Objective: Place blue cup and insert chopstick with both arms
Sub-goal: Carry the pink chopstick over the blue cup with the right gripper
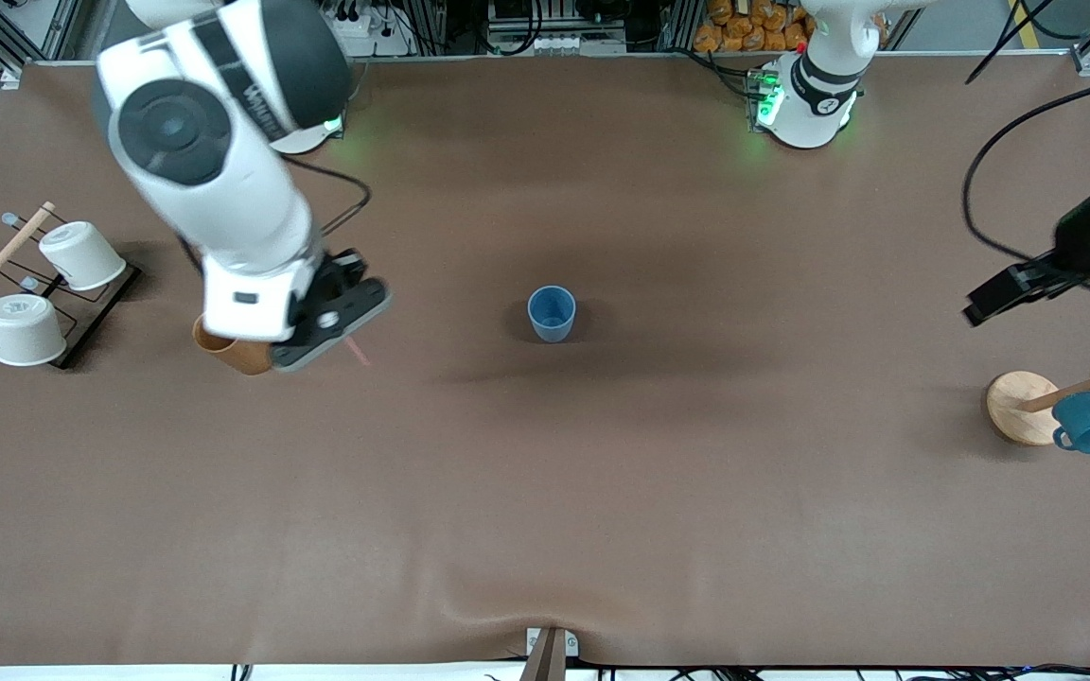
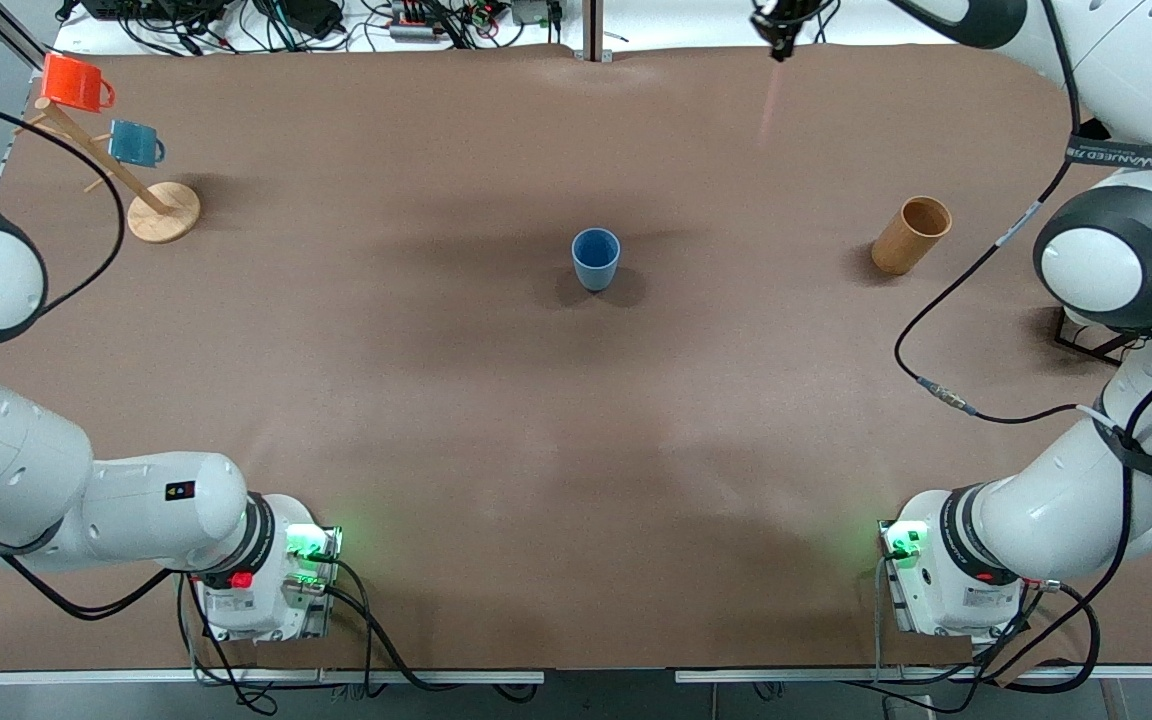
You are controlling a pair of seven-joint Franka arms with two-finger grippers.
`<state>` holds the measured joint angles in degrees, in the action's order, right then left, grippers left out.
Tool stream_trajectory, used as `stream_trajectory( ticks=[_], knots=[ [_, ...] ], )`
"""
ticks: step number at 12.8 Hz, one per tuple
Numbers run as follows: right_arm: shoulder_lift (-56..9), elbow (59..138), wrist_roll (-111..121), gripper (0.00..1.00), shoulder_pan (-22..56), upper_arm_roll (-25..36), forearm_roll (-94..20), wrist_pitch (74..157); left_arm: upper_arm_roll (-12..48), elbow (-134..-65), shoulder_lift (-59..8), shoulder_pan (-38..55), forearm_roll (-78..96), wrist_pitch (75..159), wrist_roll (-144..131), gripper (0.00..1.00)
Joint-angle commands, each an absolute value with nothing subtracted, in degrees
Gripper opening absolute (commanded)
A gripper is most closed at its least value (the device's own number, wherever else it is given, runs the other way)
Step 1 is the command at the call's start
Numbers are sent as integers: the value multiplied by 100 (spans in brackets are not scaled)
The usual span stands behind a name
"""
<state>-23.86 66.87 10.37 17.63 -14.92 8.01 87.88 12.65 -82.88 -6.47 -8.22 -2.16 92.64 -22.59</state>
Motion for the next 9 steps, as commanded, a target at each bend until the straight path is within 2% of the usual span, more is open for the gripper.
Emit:
stream_trajectory(
  ticks=[1,4,6,9],
  knots=[
    [-2408,6724,1046,0,1976,-1652,643,9182,1249,-8393,-353,-905,-220,9114,-1891,100],
    [-2618,6759,1046,0,2336,-1644,404,9693,776,-8411,-281,-635,-211,8922,-1540,100],
    [-2733,6759,1046,0,2591,-1635,422,10079,91,-8411,-246,-117,-193,8842,-1136,100],
    [-2742,6794,967,0,2873,-1635,422,10072,-333,-8429,-237,227,-150,8763,-607,100]
  ],
)
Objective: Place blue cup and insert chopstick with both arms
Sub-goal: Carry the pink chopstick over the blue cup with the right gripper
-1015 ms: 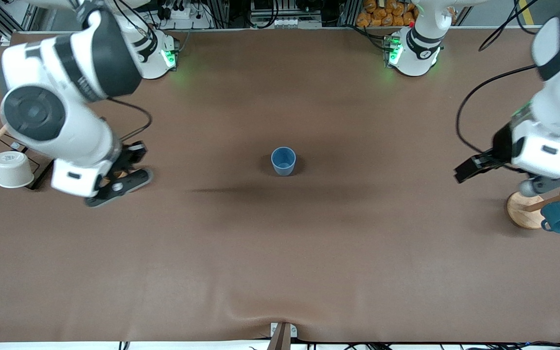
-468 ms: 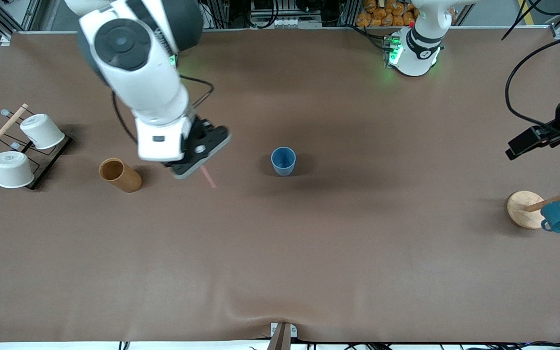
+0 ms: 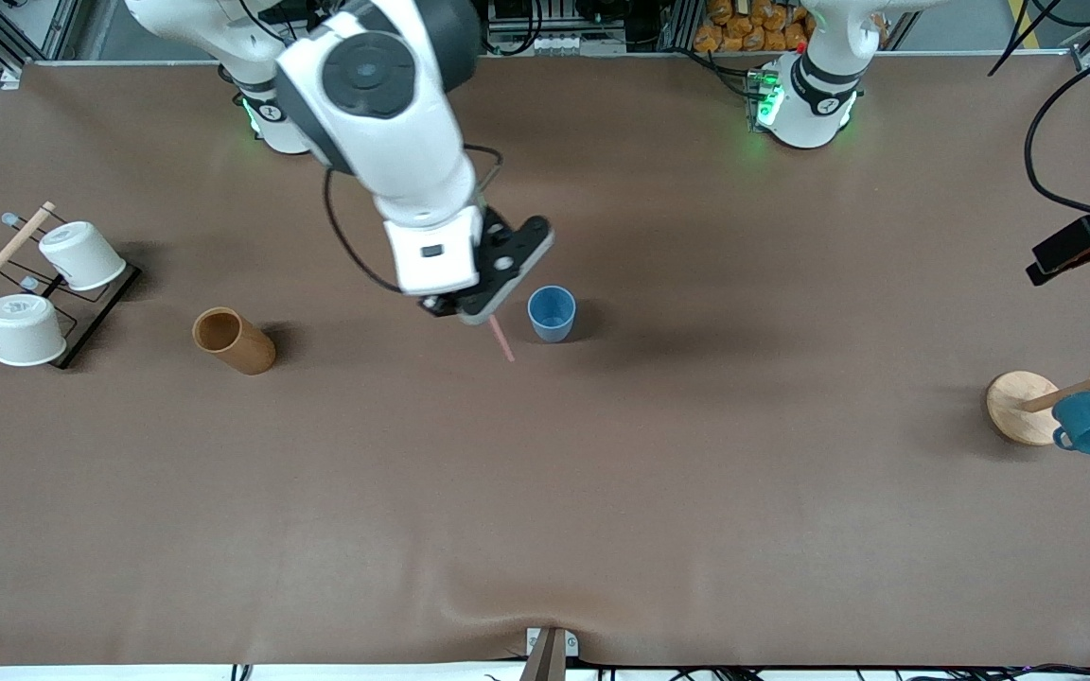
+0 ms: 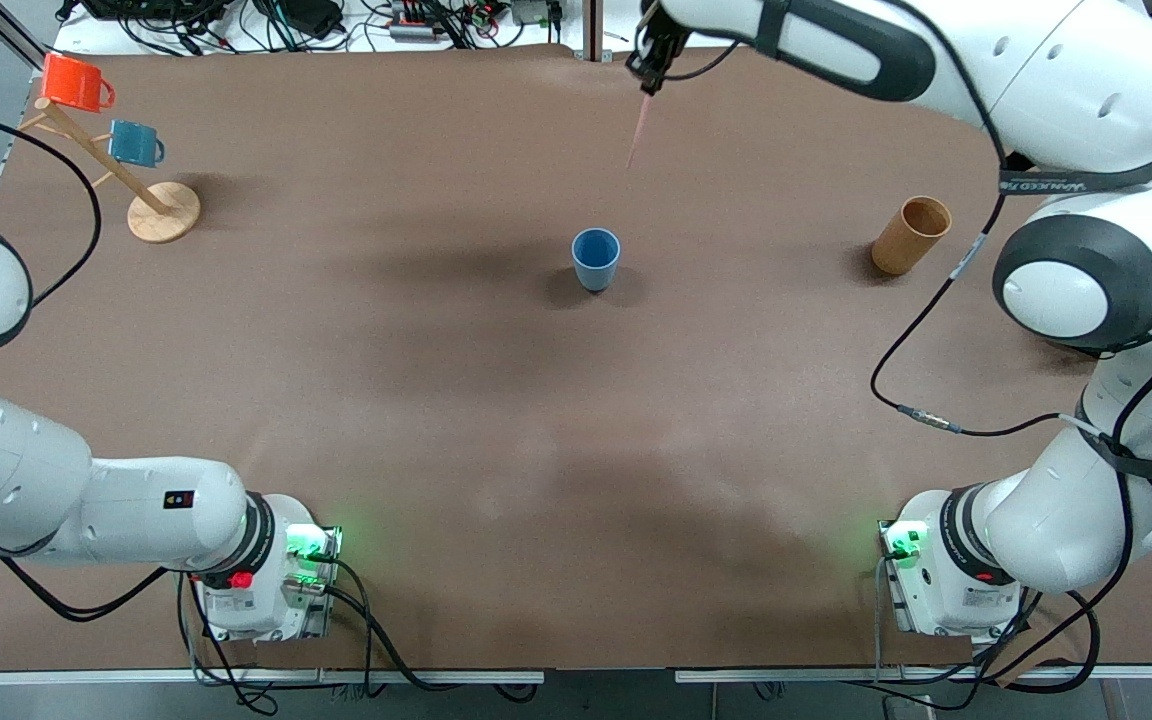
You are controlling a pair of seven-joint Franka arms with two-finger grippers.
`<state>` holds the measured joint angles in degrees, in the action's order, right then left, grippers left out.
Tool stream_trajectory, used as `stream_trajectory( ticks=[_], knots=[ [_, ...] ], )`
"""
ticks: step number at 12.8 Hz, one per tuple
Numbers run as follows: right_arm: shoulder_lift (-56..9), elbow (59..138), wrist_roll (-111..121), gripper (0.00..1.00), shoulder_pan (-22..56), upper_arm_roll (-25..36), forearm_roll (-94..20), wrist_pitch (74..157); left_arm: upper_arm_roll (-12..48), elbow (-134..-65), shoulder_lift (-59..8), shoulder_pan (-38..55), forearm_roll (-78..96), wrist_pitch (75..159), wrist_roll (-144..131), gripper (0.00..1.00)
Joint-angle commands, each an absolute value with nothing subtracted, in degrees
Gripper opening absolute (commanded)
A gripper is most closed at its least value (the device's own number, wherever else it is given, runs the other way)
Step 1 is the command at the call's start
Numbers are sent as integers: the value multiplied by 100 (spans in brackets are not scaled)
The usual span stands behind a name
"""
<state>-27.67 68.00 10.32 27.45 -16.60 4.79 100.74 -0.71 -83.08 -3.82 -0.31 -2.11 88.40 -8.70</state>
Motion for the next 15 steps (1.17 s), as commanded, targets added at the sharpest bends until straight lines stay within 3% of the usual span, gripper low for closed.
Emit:
stream_trajectory(
  ticks=[1,15],
  knots=[
    [-2742,6820,871,0,2926,-1635,404,10064,-464,-8481,-211,324,25,8763,-598,100],
    [-2865,7225,492,0,3568,-1635,404,9967,-536,-8710,-149,510,97,8824,-580,100]
  ],
)
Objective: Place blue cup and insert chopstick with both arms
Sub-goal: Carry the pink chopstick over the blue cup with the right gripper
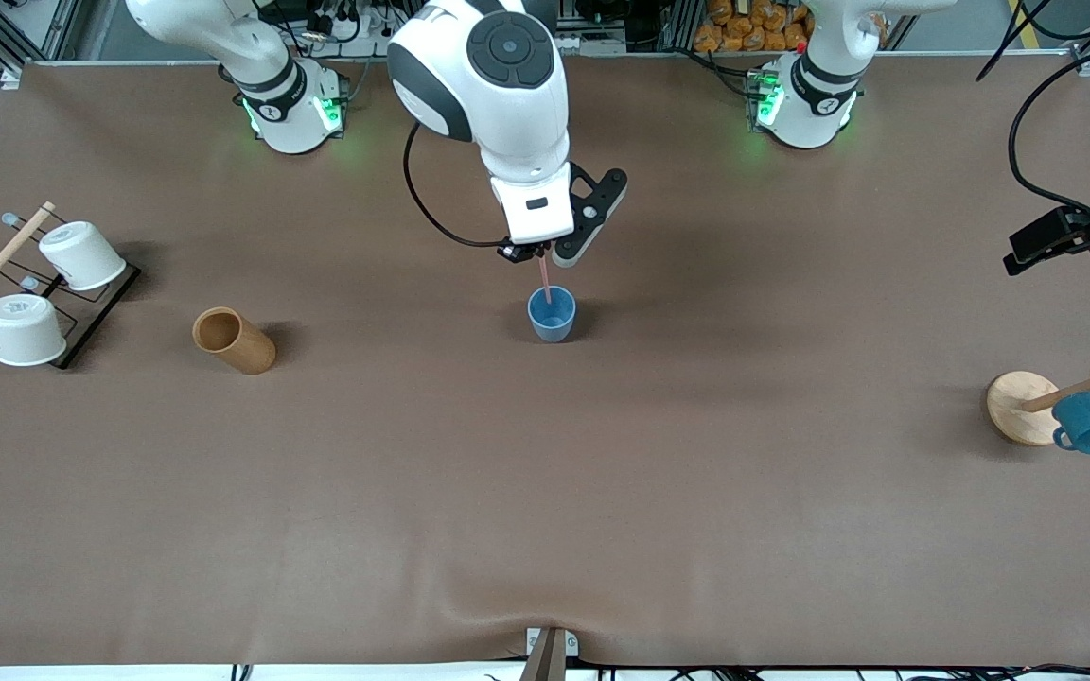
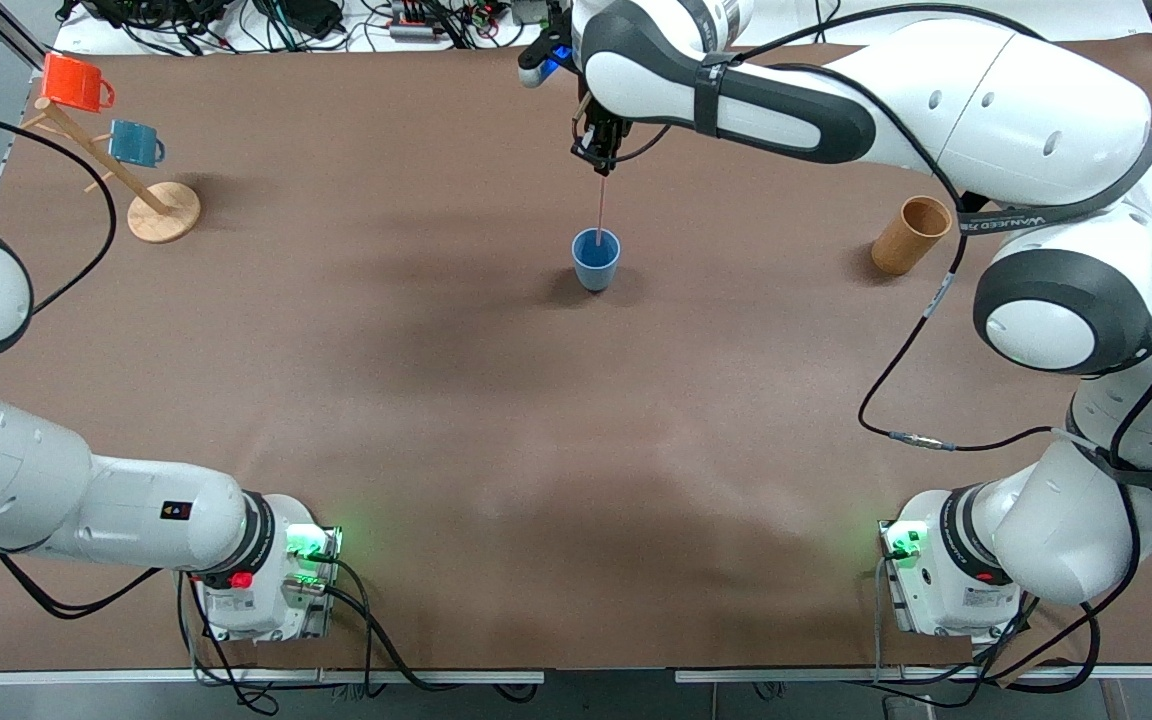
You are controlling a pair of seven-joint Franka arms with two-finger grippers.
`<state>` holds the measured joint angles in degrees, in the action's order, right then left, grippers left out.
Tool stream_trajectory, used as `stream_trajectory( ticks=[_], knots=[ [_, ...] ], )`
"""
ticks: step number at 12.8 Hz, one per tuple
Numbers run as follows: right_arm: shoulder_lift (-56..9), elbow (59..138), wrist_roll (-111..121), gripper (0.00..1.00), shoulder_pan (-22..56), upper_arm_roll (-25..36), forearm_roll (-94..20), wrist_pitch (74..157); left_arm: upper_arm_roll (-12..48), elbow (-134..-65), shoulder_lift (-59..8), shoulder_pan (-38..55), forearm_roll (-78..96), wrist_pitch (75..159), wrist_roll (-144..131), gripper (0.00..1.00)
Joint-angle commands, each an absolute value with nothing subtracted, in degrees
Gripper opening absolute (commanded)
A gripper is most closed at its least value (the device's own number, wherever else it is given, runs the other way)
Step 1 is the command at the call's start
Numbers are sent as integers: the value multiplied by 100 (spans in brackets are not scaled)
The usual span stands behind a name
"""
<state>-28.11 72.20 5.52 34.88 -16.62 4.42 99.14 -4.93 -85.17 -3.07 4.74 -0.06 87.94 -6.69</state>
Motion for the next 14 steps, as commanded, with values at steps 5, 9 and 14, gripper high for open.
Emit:
stream_trajectory(
  ticks=[5,9,14],
  knots=[
    [-3111,7225,589,0,3682,-1635,457,10248,-256,-8728,-158,449,88,8824,-580,100],
    [-3164,7251,624,0,3700,-1635,562,10292,-176,-8877,-158,510,0,8824,-580,100],
    [-3181,7348,791,0,3683,-1626,782,10318,-176,-8886,-202,510,-44,8842,-571,100]
  ],
)
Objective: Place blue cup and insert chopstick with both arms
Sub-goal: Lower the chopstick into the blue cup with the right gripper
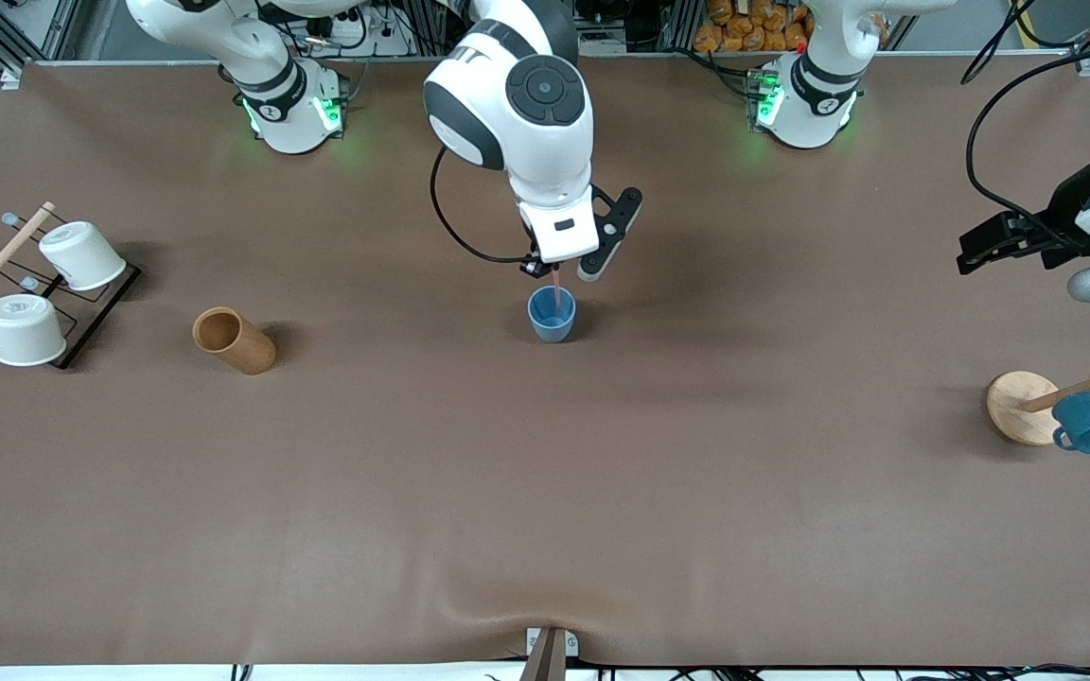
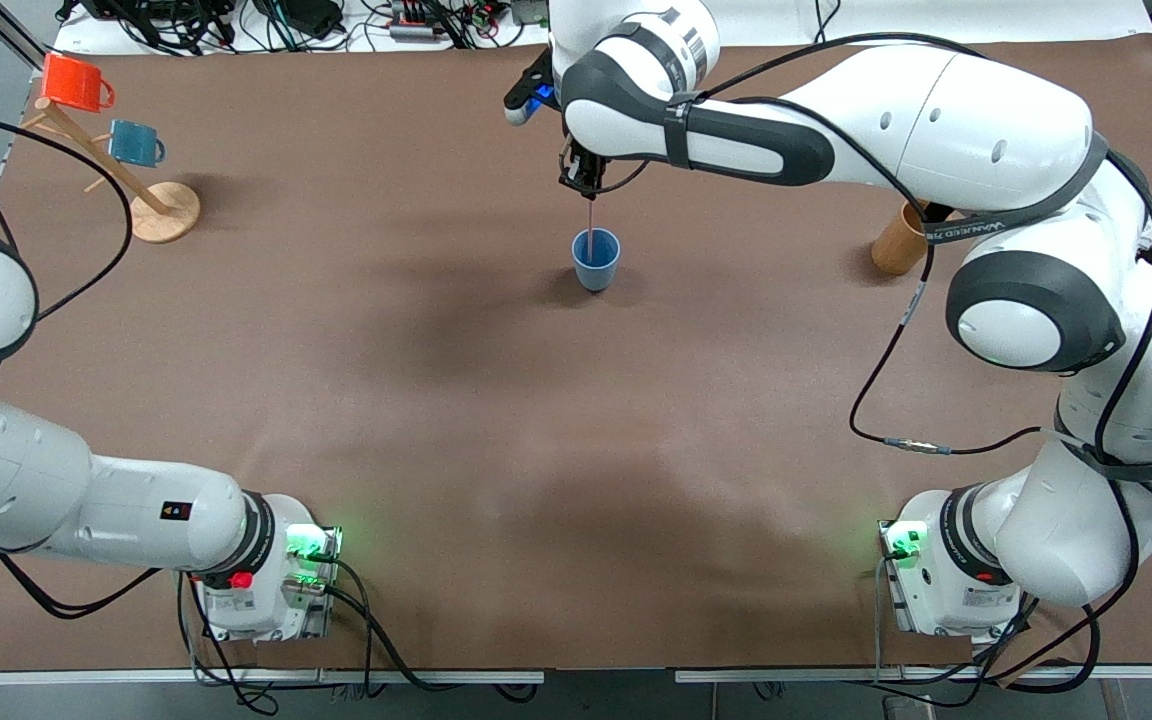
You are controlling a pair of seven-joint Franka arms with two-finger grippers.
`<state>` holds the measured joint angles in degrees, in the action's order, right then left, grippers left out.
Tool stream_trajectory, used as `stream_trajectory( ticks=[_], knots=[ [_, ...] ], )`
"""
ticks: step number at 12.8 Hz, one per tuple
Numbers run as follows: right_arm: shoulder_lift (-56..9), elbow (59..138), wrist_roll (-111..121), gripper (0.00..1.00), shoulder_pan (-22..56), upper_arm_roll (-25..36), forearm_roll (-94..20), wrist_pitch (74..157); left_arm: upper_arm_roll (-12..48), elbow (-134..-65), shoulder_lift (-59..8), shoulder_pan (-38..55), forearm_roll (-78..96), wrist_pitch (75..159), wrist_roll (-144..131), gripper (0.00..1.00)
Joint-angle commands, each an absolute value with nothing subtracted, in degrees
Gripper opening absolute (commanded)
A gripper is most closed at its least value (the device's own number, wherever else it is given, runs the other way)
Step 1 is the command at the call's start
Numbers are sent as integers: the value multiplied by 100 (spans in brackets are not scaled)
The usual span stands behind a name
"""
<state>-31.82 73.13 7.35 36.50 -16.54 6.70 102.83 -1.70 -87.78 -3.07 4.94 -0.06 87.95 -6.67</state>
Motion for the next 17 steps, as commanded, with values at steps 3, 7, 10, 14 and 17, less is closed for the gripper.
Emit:
stream_trajectory(
  ticks=[3,7,10,14,17],
  knots=[
    [-3278,7356,791,0,3683,-1626,835,10362,-167,-8868,-202,519,-97,8868,-580,100],
    [-3419,7356,800,0,3700,-1617,844,10468,-167,-8886,-220,519,-97,8956,-580,100],
    [-3437,7356,800,32,3718,-1617,905,10468,-167,-8886,-255,519,-97,8965,-580,100],
    [-3402,7348,791,100,3700,-1626,1019,10424,-167,-8886,-264,527,-105,8974,-580,100],
    [-3305,7330,756,100,3648,-1626,1011,10205,-167,-8877,-264,527,-97,8974,-580,100]
  ],
)
